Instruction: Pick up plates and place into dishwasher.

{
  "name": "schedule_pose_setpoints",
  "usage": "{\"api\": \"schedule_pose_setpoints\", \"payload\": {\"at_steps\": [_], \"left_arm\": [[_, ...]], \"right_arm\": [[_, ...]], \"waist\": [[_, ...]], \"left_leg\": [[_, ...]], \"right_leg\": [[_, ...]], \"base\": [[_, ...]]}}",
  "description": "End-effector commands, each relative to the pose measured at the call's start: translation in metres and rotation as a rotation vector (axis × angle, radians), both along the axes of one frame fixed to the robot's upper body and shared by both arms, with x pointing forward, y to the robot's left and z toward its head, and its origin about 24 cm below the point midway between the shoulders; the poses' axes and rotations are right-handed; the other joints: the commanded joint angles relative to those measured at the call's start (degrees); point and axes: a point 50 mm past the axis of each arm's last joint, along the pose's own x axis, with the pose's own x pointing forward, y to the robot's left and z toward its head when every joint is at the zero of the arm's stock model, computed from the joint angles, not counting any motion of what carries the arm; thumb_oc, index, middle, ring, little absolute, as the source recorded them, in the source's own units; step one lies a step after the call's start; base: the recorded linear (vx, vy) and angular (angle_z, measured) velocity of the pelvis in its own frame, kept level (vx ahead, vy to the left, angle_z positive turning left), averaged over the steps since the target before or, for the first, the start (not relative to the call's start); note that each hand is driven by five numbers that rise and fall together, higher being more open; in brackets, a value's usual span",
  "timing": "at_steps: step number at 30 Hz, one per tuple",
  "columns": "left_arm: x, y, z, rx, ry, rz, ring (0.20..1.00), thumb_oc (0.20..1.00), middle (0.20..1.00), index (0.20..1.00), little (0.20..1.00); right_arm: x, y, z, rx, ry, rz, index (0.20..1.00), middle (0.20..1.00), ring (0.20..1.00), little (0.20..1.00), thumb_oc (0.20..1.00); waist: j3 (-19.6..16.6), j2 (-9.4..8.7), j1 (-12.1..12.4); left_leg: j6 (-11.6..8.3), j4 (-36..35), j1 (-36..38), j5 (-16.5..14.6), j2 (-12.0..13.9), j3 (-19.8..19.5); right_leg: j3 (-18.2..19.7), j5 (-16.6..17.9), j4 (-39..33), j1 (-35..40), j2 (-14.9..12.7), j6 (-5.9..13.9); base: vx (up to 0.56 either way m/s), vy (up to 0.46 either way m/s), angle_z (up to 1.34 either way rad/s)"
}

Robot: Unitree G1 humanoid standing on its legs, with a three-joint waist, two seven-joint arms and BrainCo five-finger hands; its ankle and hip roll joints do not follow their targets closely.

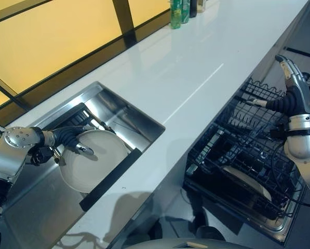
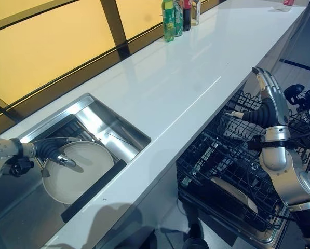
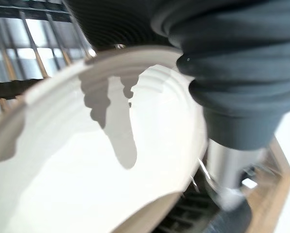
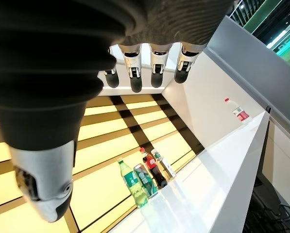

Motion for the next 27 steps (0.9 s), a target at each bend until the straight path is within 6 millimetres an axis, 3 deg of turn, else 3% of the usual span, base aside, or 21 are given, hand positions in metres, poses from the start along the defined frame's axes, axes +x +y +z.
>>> {"api": "schedule_pose_setpoints", "payload": {"at_steps": [1, 21, 27], "left_arm": [[-0.012, -0.007, -0.009, 0.001, 0.1, -0.088, 0.2, 0.2, 0.2, 0.2, 0.2], [-0.016, -0.005, -0.006, -0.011, 0.06, -0.068, 0.2, 0.2, 0.2, 0.2, 0.2], [-0.01, 0.004, 0.009, 0.033, -0.121, 0.023, 0.2, 0.2, 0.2, 0.2, 0.2]], "right_arm": [[-0.004, 0.011, 0.022, -0.046, -0.088, 0.06, 1.0, 1.0, 1.0, 1.0, 1.0], [-0.008, 0.007, 0.018, -0.035, -0.094, 0.043, 1.0, 1.0, 1.0, 1.0, 1.0], [-0.01, 0.006, 0.021, -0.036, -0.101, 0.043, 1.0, 1.0, 1.0, 1.0, 1.0]], "waist": [[-6.1, -2.14, 1.1], [-7.0, -2.47, 2.0], [-7.1, -2.86, 2.5]], "left_leg": [[2.07, 7.8, -5.5, -4.5, -1.6, 0.6], [1.92, 7.0, -5.2, -4.6, -1.5, 0.2], [1.9, 6.8, -5.3, -4.4, -1.5, 0.1]], "right_leg": [[1.9, -8.5, 9.9, -1.1, -4.7, 5.73], [1.0, -9.1, 9.4, -0.4, -4.4, 5.6], [0.6, -9.2, 9.2, -0.3, -4.3, 5.5]], "base": [[0.0, 0.0, 0.0], [0.0, -0.003, 0.01], [-0.01, 0.001, 0.0]]}}
